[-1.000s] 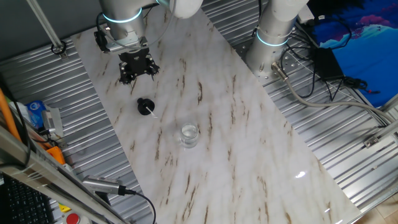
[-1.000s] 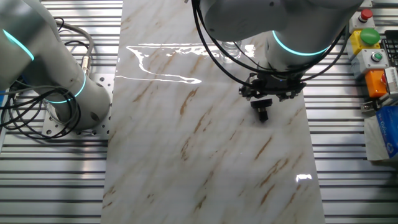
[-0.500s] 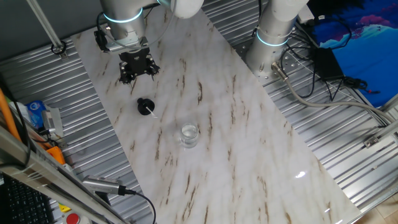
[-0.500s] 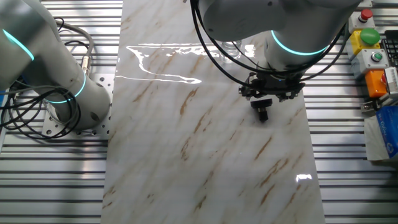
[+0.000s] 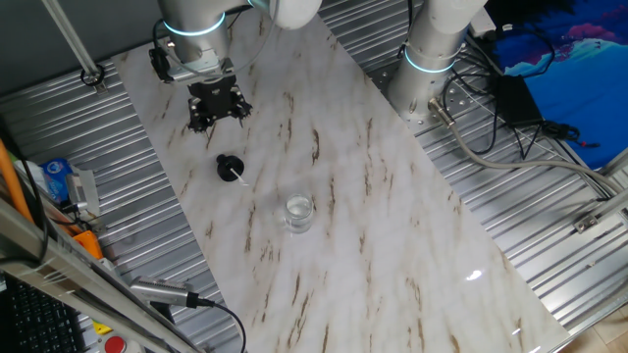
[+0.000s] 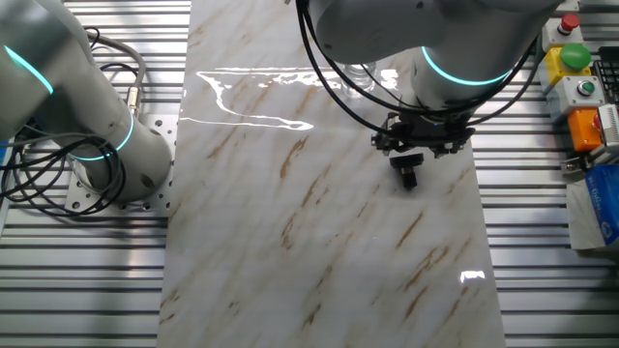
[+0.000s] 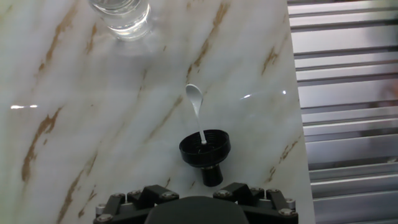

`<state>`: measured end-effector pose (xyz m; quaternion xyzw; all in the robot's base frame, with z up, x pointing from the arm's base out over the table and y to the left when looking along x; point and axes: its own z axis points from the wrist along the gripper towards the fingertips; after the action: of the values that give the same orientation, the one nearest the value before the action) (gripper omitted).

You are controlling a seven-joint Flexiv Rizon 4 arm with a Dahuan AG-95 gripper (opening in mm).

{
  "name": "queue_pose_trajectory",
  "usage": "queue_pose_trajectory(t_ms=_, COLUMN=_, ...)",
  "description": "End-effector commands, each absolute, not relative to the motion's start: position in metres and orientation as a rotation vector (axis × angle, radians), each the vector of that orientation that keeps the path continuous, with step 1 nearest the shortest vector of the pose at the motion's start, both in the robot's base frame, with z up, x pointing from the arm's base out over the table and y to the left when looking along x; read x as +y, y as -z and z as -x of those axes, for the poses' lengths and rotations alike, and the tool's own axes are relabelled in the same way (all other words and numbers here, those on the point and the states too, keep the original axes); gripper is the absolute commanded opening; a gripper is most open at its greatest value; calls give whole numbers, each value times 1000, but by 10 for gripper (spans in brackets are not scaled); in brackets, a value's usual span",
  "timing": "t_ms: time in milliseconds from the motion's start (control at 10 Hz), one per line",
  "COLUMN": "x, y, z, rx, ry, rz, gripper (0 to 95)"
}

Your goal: Screw the lid onto the jar

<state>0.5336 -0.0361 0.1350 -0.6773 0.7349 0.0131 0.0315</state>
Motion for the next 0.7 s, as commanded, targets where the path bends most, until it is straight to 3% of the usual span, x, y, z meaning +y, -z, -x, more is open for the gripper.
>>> queue_pose_trajectory(t_ms=100, x=-37, y=-135, z=-534, rx=2261, ry=-43, rz=2085, gripper=760)
queue_pose_trajectory(t_ms=700, x=-37, y=-135, z=-534, rx=2262, ry=-36, rz=2090, gripper=760)
